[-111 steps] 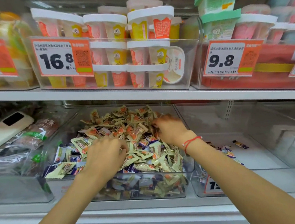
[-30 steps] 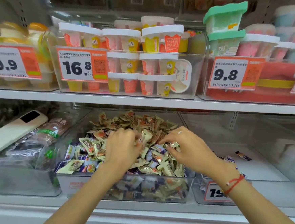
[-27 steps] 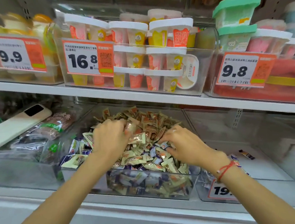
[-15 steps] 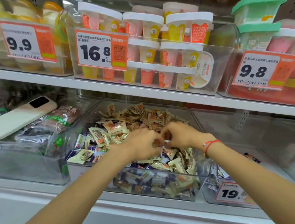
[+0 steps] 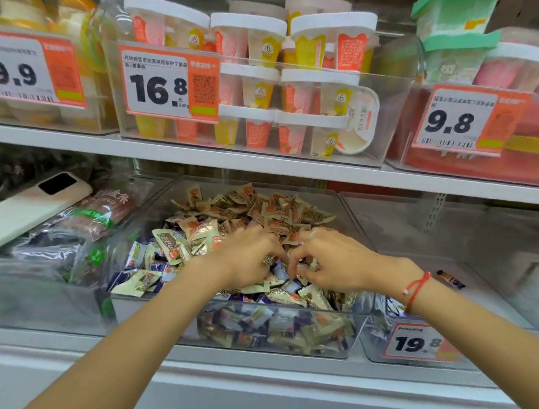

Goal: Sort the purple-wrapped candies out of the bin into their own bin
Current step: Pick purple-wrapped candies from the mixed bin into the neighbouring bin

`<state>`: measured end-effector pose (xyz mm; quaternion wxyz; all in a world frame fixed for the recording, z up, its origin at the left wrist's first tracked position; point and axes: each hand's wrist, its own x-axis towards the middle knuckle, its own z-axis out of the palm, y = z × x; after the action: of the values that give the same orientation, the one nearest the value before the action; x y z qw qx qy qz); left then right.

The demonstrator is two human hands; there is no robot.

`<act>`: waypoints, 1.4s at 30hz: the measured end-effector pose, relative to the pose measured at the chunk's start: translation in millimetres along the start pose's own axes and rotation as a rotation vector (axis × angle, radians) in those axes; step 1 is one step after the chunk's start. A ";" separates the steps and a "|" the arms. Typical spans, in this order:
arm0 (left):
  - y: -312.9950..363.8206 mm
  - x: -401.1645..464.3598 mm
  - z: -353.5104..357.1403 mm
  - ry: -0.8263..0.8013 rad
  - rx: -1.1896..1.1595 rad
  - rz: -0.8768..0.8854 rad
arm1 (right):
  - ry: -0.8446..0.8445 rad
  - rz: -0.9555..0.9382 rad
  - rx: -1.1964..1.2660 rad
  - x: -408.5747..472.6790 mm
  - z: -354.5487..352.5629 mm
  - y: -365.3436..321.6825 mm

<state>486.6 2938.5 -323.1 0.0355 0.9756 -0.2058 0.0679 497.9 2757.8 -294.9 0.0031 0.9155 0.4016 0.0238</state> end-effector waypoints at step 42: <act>145.0 31.1 -11.9 0.504 -0.137 -0.033 | 0.421 0.485 0.283 -125.6 15.5 90.4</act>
<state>454.5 2795.0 -300.8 0.1530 0.9263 -0.1785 0.2943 480.2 2604.4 -313.2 -0.2125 0.9506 0.1635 0.1563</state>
